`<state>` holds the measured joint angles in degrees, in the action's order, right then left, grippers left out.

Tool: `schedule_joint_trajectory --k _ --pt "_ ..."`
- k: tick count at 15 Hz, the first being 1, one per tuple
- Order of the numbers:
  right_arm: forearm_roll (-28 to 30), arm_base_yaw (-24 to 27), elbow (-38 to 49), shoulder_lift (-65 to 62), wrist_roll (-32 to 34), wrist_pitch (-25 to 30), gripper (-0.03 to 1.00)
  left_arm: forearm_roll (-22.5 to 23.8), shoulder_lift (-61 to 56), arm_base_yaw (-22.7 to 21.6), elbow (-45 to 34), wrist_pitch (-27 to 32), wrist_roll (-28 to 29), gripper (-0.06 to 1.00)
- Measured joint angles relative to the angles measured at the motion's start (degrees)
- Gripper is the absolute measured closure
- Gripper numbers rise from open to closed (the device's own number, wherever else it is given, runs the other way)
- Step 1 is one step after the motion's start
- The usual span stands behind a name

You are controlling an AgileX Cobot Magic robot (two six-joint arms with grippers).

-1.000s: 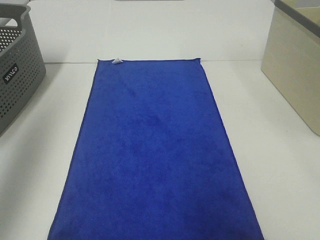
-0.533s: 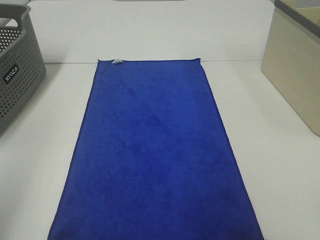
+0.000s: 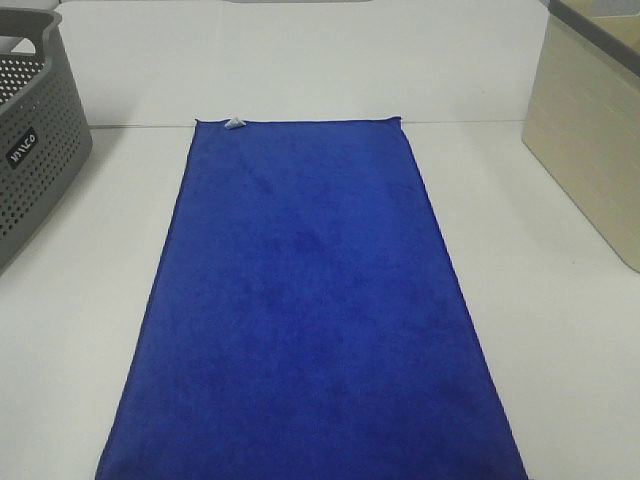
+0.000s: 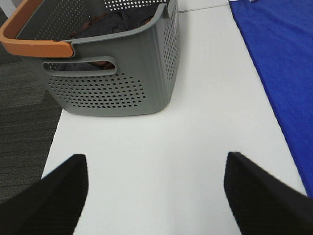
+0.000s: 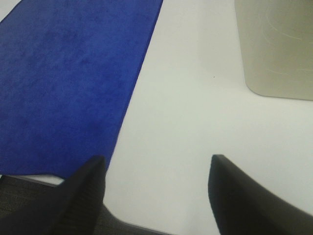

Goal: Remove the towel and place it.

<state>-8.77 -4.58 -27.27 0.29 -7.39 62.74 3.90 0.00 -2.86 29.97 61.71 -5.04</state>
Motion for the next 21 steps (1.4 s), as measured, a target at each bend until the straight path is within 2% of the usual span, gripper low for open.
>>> schedule_joint_trajectory --k 3,9,11,12,13,21 --pt "0.0 0.0 0.9 -0.5 -0.7 0.3 0.35 -1.4 -0.3 0.0 -0.3 0.0 -2.8 0.22" --pt "0.4 0.0 0.9 -0.5 -0.7 0.5 0.35 -2.8 -0.3 0.3 -0.3 0.0 -3.1 0.22" --pt "0.4 0.1 0.9 -0.5 -0.7 0.5 0.35 -3.4 -0.3 -0.9 -0.3 0.0 -3.1 0.22" --pt "0.3 3.6 0.9 -0.5 -0.7 0.5 0.35 -3.9 -0.3 -2.9 -0.3 0.0 -3.1 0.22" --pt "0.2 4.7 0.9 -0.5 -0.7 0.5 0.35 -3.9 -0.3 -2.9 -0.3 0.0 -3.1 0.22" --pt "0.2 4.9 0.9 -0.5 -0.7 0.5 0.35 -3.9 -0.3 -2.9 -0.3 0.0 -2.9 0.22"
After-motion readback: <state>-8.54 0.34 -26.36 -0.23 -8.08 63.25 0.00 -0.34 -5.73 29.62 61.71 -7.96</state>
